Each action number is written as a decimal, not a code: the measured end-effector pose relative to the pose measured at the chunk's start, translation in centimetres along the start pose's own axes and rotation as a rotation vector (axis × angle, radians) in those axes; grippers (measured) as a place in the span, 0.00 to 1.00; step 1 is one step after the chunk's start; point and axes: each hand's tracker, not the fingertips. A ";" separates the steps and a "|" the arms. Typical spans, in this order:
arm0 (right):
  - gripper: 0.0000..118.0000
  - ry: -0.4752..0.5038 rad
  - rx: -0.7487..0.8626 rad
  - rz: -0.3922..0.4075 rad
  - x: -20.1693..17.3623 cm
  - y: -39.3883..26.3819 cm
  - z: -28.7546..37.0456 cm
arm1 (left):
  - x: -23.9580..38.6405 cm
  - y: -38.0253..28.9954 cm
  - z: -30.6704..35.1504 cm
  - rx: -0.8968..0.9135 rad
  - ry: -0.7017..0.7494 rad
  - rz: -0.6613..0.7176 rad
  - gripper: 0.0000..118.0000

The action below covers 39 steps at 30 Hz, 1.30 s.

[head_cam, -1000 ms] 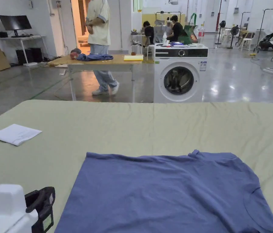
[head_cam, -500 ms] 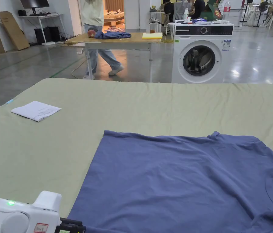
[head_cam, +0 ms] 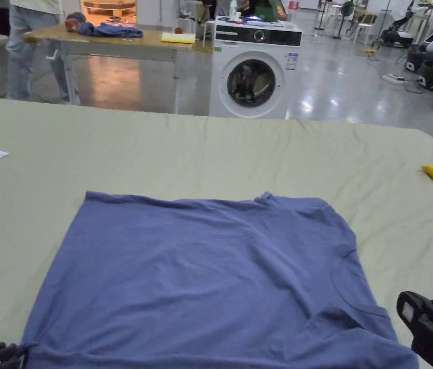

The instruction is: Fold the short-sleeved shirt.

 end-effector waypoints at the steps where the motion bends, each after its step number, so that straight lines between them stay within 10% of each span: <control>1: 0.00 0.011 -0.101 -0.020 0.8 -0.1 -0.6 | 0.2 0.0 0.5 0.024 -0.001 0.009 0.00; 4: 0.10 -0.016 -0.214 -0.051 3.2 -1.8 -1.8 | 0.8 -0.2 1.9 0.086 -0.023 0.102 0.00; 7: 1.00 -0.046 -0.385 -0.081 4.6 -3.5 -4.1 | 1.1 -0.2 2.3 0.092 -0.074 0.148 0.00; 11: 0.91 -0.078 -0.535 -0.081 5.1 -5.8 -8.3 | 1.4 0.1 2.4 0.076 -0.063 0.134 0.00; 15: 0.78 -0.145 -0.665 0.109 3.8 -6.3 -9.4 | 0.9 0.3 2.2 0.046 -0.048 0.175 0.00; 18: 0.04 -0.080 -0.627 0.094 3.2 -4.8 -7.8 | 0.7 0.2 1.9 0.004 -0.005 0.151 0.00; 20: 0.04 0.048 -0.570 0.081 3.2 -4.0 -7.3 | 0.5 0.3 1.9 0.002 -0.009 0.146 0.00; 39: 0.04 0.079 -0.555 -0.103 4.6 -0.6 -0.8 | -1.3 2.3 5.2 -0.028 -0.090 0.131 0.00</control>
